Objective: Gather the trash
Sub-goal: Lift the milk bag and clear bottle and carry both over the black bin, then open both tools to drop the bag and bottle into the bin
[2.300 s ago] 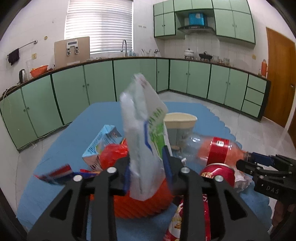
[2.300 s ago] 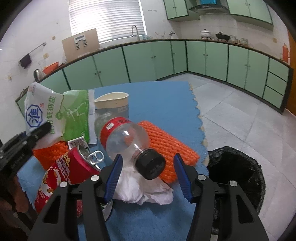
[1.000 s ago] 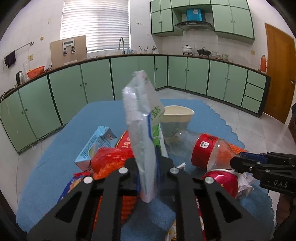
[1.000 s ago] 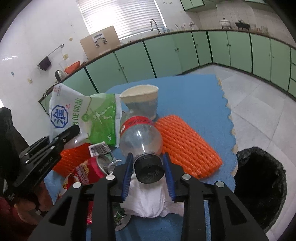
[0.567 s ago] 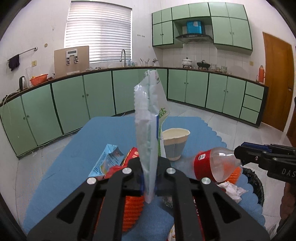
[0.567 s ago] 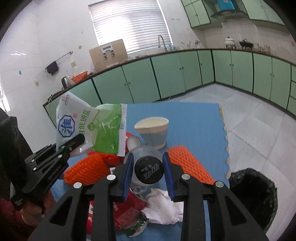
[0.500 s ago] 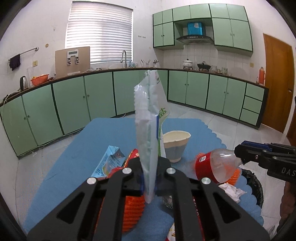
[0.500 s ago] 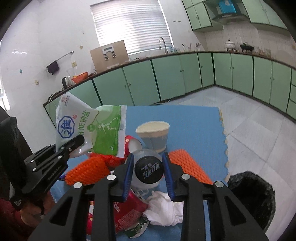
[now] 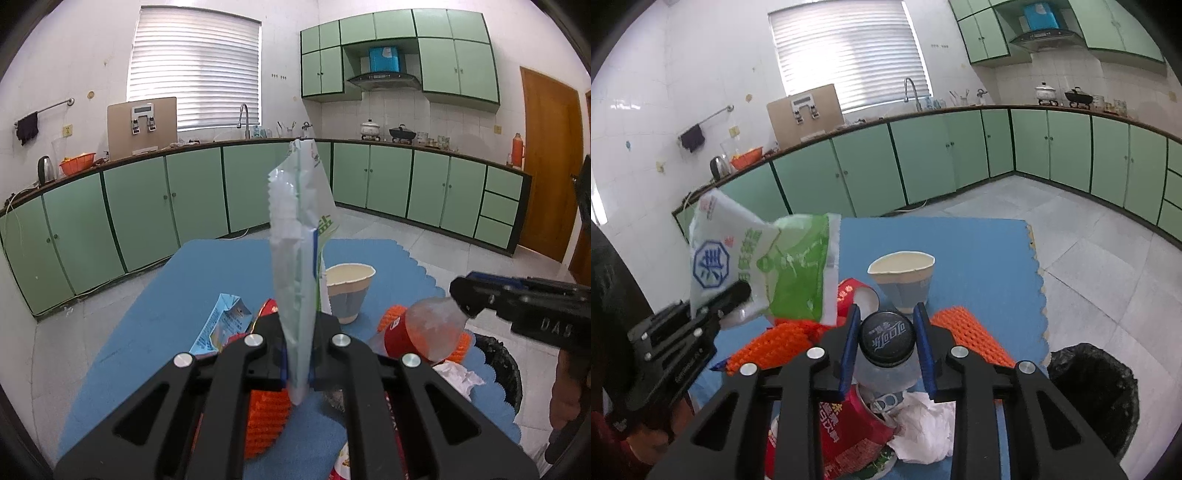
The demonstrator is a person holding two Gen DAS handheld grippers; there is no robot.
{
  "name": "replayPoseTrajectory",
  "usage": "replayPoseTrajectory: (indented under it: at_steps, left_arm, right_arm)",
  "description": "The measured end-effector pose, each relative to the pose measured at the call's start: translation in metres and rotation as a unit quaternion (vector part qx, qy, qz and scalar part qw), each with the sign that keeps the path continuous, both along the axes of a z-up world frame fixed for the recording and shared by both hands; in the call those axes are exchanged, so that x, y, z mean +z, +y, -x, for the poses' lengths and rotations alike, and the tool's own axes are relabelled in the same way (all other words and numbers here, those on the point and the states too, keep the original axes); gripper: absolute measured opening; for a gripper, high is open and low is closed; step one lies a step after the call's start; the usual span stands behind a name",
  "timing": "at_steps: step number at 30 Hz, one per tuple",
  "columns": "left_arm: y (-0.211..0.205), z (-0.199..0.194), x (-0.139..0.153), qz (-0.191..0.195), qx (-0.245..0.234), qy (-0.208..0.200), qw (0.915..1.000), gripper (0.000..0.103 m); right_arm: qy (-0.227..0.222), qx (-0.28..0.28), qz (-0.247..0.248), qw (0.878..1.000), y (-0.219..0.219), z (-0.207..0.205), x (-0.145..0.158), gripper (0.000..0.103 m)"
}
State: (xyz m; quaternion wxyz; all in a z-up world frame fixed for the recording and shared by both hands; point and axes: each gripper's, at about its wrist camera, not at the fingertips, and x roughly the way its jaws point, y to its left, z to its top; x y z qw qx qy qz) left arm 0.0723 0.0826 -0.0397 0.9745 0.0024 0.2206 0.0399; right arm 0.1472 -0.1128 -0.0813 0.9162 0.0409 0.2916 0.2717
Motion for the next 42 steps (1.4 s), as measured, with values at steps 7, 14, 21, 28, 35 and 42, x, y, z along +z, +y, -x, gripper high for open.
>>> replayPoseTrajectory:
  at_steps: [7,14,21,28,35,42]
  left_arm:
    - [-0.003,-0.004,0.007,0.0,-0.006,-0.008,1.0,0.005]
    - [-0.018,-0.007,0.029,0.01,-0.033,-0.031,0.9989,0.005]
    - [-0.059,-0.017,0.038,0.016,-0.084,-0.041,0.9955,0.005]
    - [-0.123,-0.036,0.029,0.028,-0.147,-0.031,0.9882,0.005]
    - [-0.195,-0.059,0.004,0.032,-0.196,-0.014,0.98,0.005]
    - [-0.251,-0.087,-0.039,0.037,-0.227,0.022,0.973,0.005]
  right_arm:
    - [-0.021,-0.01,-0.011,1.0,-0.005,0.001,0.017,0.029]
    - [-0.054,-0.018,-0.024,0.998,-0.02,0.002,0.048,0.029]
    - [-0.095,-0.076,-0.018,0.992,-0.069,0.012,0.077,0.029]
    - [-0.083,-0.18,0.003,0.98,-0.15,0.021,0.068,0.029]
    - [-0.052,-0.247,0.024,0.967,-0.212,0.025,0.039,0.029]
    - [-0.012,-0.288,0.031,0.957,-0.252,0.015,-0.001,0.029]
